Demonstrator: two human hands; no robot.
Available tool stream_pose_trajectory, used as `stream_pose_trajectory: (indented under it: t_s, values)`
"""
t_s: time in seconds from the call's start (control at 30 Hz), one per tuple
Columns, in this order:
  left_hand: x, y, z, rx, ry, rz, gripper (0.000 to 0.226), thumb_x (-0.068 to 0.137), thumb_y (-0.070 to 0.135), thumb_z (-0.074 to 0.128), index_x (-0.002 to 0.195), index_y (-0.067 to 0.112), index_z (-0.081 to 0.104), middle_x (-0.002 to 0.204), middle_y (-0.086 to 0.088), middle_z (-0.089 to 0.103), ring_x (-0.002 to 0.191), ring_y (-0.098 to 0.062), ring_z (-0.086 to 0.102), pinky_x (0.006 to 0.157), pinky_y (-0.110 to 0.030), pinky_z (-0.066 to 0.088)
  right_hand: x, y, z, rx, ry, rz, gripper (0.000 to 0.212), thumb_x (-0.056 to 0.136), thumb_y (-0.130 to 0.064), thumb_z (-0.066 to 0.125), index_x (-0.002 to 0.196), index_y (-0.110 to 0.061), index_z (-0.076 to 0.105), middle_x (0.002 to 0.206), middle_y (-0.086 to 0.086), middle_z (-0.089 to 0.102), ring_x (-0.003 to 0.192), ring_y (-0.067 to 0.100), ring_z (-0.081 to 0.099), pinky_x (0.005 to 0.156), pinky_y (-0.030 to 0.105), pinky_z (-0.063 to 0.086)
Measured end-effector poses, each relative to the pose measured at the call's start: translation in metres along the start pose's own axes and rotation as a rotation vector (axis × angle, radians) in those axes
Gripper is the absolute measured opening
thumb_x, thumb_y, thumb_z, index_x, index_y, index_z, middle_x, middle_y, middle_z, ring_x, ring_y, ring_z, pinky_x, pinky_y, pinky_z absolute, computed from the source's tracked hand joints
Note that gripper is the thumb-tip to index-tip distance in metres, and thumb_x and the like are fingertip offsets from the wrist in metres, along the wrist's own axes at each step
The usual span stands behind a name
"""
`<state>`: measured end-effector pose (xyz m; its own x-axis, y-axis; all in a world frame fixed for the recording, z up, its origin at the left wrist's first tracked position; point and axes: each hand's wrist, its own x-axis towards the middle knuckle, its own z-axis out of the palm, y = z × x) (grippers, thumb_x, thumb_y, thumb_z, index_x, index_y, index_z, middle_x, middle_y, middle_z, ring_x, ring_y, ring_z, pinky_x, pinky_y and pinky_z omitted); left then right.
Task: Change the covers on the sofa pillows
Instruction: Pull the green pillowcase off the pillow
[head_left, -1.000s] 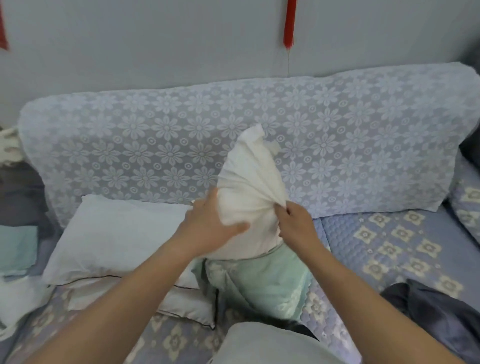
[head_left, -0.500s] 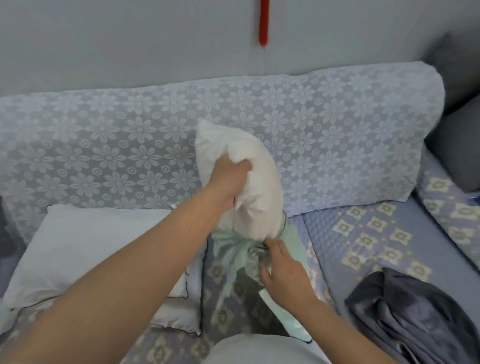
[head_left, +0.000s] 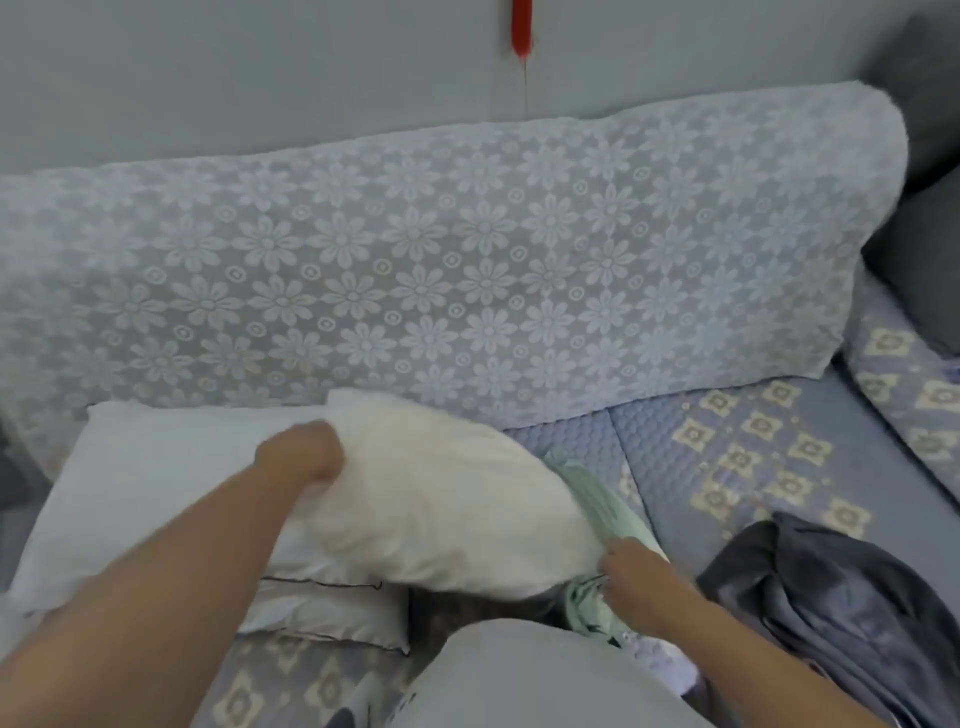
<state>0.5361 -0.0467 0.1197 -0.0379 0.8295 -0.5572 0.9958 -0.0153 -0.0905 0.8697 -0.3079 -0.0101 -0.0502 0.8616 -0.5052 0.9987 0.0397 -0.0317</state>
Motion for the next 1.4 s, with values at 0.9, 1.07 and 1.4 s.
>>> stream_pose_trajectory:
  t_s: [0.9,1.07,1.4]
  values:
    - [0.11,0.174,0.206,0.689,0.155,0.344,0.08,0.095,0.067,0.014,0.129,0.011,0.06,0.119,-0.005,0.069,0.127,-0.024,0.052,0.122,-0.05,0.0,0.273,0.15,0.199,1.322,-0.106,0.944,0.094,0.074,-0.073,0.04,0.148,-0.013,0.044,0.15,0.016,0.046,0.136,0.034,0.044,0.114,0.045,0.035]
    - [0.066,0.151,0.208,0.719,0.027,0.399,0.062,0.099,0.065,0.025,0.103,0.02,0.067,0.098,-0.001,0.072,0.095,-0.023,0.066,0.104,-0.041,0.031,0.249,0.13,0.174,1.86,-0.133,0.887,0.053,0.086,-0.055,0.061,0.112,-0.009,0.069,0.101,0.008,0.076,0.093,0.028,0.073,0.09,0.048,0.057]
    - [-0.011,0.117,0.12,0.23,-0.012,0.501,0.039,0.098,0.062,0.041,0.112,0.033,0.063,0.116,0.003,0.068,0.112,-0.022,0.062,0.088,-0.034,0.046,0.028,0.168,0.034,1.558,0.536,1.068,0.031,0.097,-0.037,0.055,0.082,-0.014,0.07,0.087,0.017,0.07,0.077,0.026,0.064,0.069,0.046,0.053]
